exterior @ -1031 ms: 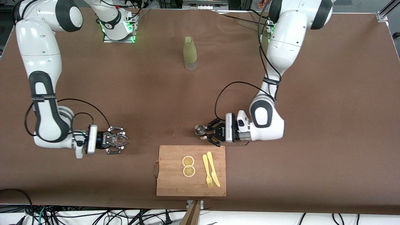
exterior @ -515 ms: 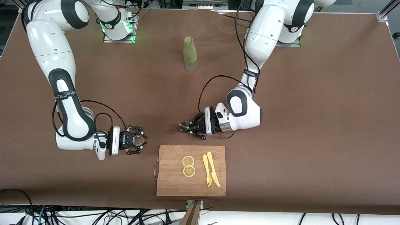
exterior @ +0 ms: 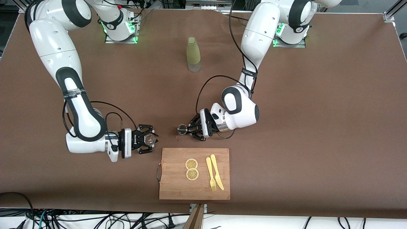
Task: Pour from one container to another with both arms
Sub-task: 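Carry the jigger and glass cup toward each other above the cutting board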
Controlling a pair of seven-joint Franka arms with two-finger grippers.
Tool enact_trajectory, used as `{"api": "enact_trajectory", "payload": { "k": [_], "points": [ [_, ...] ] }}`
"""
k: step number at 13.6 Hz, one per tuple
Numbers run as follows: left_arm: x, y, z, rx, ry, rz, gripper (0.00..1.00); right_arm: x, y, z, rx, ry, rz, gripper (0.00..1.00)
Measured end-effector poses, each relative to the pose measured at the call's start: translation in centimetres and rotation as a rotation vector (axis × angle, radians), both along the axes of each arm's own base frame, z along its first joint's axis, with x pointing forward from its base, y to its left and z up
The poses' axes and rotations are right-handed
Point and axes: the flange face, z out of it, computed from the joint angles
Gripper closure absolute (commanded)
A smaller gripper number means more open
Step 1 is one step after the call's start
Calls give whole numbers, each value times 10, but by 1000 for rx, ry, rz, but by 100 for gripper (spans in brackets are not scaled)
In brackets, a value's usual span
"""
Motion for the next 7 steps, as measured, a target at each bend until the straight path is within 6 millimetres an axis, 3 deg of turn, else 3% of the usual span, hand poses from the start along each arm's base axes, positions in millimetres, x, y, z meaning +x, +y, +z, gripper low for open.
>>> {"api": "enact_trajectory", "payload": {
  "k": [7],
  "points": [
    [3,-5,-2,12,-1,10,100,-8,24,10,-82,21,99,75]
  ]
}}
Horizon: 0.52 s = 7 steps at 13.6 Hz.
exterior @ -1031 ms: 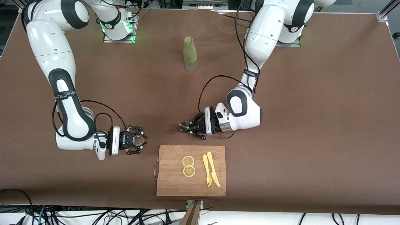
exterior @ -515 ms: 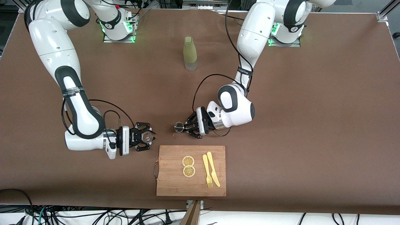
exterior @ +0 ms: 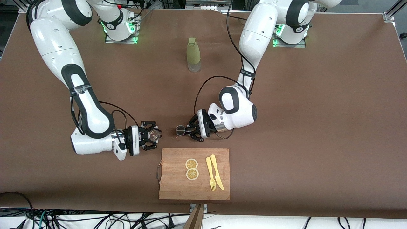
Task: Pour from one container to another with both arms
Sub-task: 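Carry the jigger and glass cup toward each other above the cutting board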
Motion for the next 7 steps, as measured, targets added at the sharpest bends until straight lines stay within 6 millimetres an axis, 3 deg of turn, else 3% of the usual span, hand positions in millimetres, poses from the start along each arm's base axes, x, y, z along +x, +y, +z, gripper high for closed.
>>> {"api": "enact_trajectory", "payload": {
  "k": [7],
  "points": [
    [-8,-22,1,15,9,40,100,-7,31,11,-50,47,23,75]
  ]
}}
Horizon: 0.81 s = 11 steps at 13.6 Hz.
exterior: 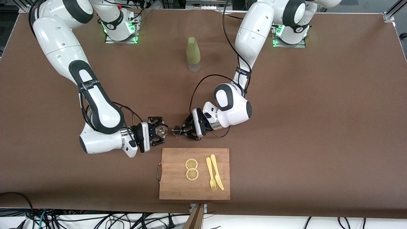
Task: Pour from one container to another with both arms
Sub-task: 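Carry the jigger and glass cup toward each other above the cutting board, then tilt the jigger with the left gripper to pour into the glass cup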
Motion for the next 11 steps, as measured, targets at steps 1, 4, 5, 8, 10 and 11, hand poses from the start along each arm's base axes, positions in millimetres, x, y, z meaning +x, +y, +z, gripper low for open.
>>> {"api": "enact_trajectory", "payload": {
  "k": [1,4,5,8,10,11],
  "points": [
    [1,0,0,1,-1,1,100,0,2,1,-4,4,-3,75],
    [3,3,0,6,-5,4,100,-1,7,2,-18,18,-7,75],
    [3,3,0,7,-5,5,100,-2,9,1,-34,26,-7,75],
    [4,3,-2,8,-5,5,100,-6,24,7,-89,50,-3,75],
    [3,2,-2,9,-4,5,100,-3,32,17,-124,53,-11,75],
    [3,3,-4,10,-3,5,100,-3,35,20,-140,56,-15,75]
  ]
}}
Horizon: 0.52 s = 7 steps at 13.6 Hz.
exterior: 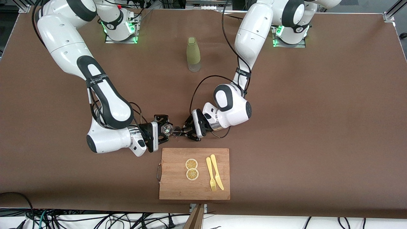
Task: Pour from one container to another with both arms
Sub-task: 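Tilt the jigger with the left gripper to pour into the glass cup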
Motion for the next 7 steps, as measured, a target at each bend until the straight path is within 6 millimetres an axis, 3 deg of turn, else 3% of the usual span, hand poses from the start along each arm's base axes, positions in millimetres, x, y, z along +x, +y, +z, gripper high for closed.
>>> {"api": "enact_trajectory", "payload": {
  "k": [7],
  "points": [
    [-1,0,-4,3,3,0,100,-2,1,-3,-75,4,5,75]
  ]
}}
